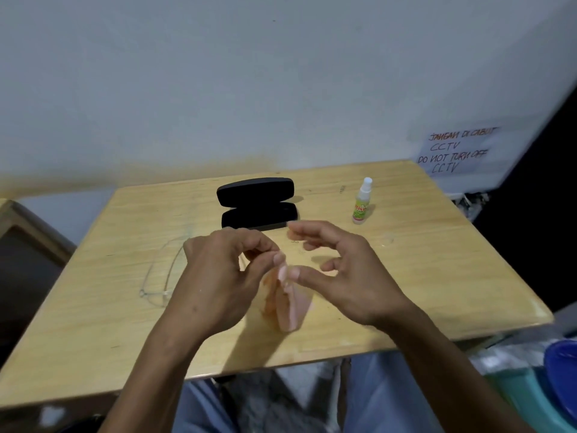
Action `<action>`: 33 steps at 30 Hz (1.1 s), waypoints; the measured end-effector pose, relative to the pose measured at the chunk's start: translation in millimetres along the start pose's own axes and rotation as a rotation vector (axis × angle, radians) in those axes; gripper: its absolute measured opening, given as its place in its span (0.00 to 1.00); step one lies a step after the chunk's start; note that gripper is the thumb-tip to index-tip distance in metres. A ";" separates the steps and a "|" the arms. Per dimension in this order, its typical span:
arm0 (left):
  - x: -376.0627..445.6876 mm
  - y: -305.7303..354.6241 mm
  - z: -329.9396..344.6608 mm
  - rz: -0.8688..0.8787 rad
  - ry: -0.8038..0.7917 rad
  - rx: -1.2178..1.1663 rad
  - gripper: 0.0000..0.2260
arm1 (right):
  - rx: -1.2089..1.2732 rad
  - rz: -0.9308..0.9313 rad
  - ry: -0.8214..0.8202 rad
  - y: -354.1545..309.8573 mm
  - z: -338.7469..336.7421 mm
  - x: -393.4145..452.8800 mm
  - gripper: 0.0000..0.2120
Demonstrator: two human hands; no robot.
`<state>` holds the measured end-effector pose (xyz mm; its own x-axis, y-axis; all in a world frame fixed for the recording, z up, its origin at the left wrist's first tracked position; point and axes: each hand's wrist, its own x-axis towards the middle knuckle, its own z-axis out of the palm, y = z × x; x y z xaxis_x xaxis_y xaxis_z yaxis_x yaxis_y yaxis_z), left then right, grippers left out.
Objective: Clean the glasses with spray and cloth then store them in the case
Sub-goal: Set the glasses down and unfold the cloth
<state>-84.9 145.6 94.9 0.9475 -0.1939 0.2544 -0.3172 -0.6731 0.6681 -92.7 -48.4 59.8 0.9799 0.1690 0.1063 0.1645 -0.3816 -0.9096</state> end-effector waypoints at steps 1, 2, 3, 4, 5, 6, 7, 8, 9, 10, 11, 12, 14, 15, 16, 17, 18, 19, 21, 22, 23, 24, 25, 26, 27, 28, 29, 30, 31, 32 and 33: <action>0.4 0.4 -3.0 0.007 -0.010 0.012 0.05 | 0.009 -0.023 -0.044 -0.4 3.1 3.3 0.21; 0.4 0.5 -5.9 0.008 -0.011 0.012 0.05 | 0.025 -0.038 -0.071 0.5 6.1 6.5 0.16; 0.5 0.1 -9.1 0.002 -0.005 0.005 0.05 | 0.041 -0.054 -0.082 0.2 8.5 9.0 0.10; 0.9 -1.0 -12.1 -0.004 0.005 -0.006 0.04 | 0.053 -0.068 -0.082 0.3 9.9 10.7 0.06; 1.1 -1.7 -14.9 -0.010 0.015 -0.017 0.04 | 0.059 -0.079 -0.071 0.2 10.0 11.9 0.05; 1.2 -3.5 -17.9 -0.012 0.024 -0.024 0.04 | 0.063 -0.090 -0.062 -0.5 9.1 13.5 0.04; 0.8 -4.0 -20.8 -0.009 0.031 -0.030 0.04 | 0.063 -0.100 -0.054 -1.4 6.8 14.8 0.05; 0.6 -3.2 -22.9 -0.002 0.034 -0.033 0.05 | 0.067 -0.106 -0.046 -3.0 3.2 15.9 0.05; 0.4 -1.7 -24.6 0.006 0.039 -0.034 0.05 | 0.075 -0.110 -0.042 -5.1 -0.3 17.3 0.05; 0.5 -0.1 -26.2 0.008 0.048 -0.034 0.04 | 0.090 -0.117 -0.050 -7.4 -2.9 18.5 0.05; 1.2 1.9 -27.4 0.009 0.062 -0.038 0.04 | 0.105 -0.129 -0.063 -9.5 -4.8 19.1 0.05; 1.9 3.4 -28.3 0.012 0.075 -0.046 0.04 | 0.138 -0.135 -0.082 -11.5 -6.1 19.2 0.06; 3.4 5.3 -28.5 0.023 0.089 -0.057 0.04 | 0.213 -0.110 -0.133 -15.4 -6.8 17.7 0.06; 3.7 6.8 -28.2 0.027 0.093 -0.056 0.04 | 0.213 -0.093 -0.145 -15.3 -6.5 16.8 0.09; 4.0 6.9 -27.9 0.029 0.100 -0.054 0.04 | 0.179 -0.090 -0.144 -15.3 -6.1 15.8 0.12; 3.9 6.5 -28.0 0.026 0.110 -0.053 0.04 | 0.121 -0.102 -0.125 -13.6 -6.2 15.5 0.12; 4.0 5.0 -28.5 0.020 0.121 -0.054 0.04 | 0.066 -0.113 -0.096 -11.8 -7.3 15.4 0.10; 4.1 2.7 -29.5 0.013 0.132 -0.055 0.04 | 0.019 -0.120 -0.060 -8.5 -9.9 15.3 0.08; 3.9 -2.2 -32.7 0.000 0.146 -0.047 0.05 | -0.036 -0.108 0.001 -3.5 -17.5 14.8 0.05; 3.7 -4.3 -34.6 -0.007 0.148 -0.042 0.05 | -0.051 -0.091 0.012 -2.9 -21.4 13.7 0.04; 3.7 -5.7 -36.4 -0.013 0.148 -0.042 0.05 | -0.053 -0.074 0.015 -2.2 -25.6 12.3 0.04; 3.9 -6.8 -37.7 -0.020 0.149 -0.043 0.04 | -0.044 -0.058 0.015 -3.2 -28.9 11.3 0.04; 4.1 -7.2 -38.4 -0.024 0.149 -0.042 0.04 | -0.036 -0.052 0.017 -4.3 -31.9 10.7 0.04; 4.5 -7.2 -38.4 -0.027 0.149 -0.039 0.04 | -0.034 -0.051 0.025 -5.8 -35.0 10.5 0.04; 4.9 -7.3 -38.3 -0.031 0.149 -0.035 0.05 | -0.033 -0.056 0.036 -7.1 -38.1 10.7 0.04; 5.7 -7.5 -38.2 -0.035 0.153 -0.033 0.05 | -0.027 -0.059 0.044 -9.3 -41.3 11.0 0.05; 6.4 -8.1 -38.2 -0.037 0.156 -0.032 0.05 | -0.016 -0.061 0.049 -11.6 -44.5 11.0 0.05; 7.3 -8.3 -38.1 -0.037 0.157 -0.033 0.05 | -0.005 -0.055 0.055 -14.0 -47.4 10.6 0.06; 8.2 -8.3 -38.0 -0.035 0.155 -0.036 0.05 | 0.006 -0.049 0.064 -15.6 -50.6 10.2 0.08; 9.1 -8.1 -37.5 -0.032 0.150 -0.037 0.05 | 0.010 -0.039 0.068 -17.3 -53.6 9.9 0.10; 9.7 -8.0 -36.9 -0.030 0.143 -0.035 0.05 | 0.005 -0.029 0.065 -17.7 -56.7 9.8 0.11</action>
<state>-74.8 175.4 117.8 0.9416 -0.0687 0.3296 -0.2926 -0.6513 0.7002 -79.5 -91.5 99.7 0.9799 0.1207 0.1586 0.1928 -0.3727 -0.9077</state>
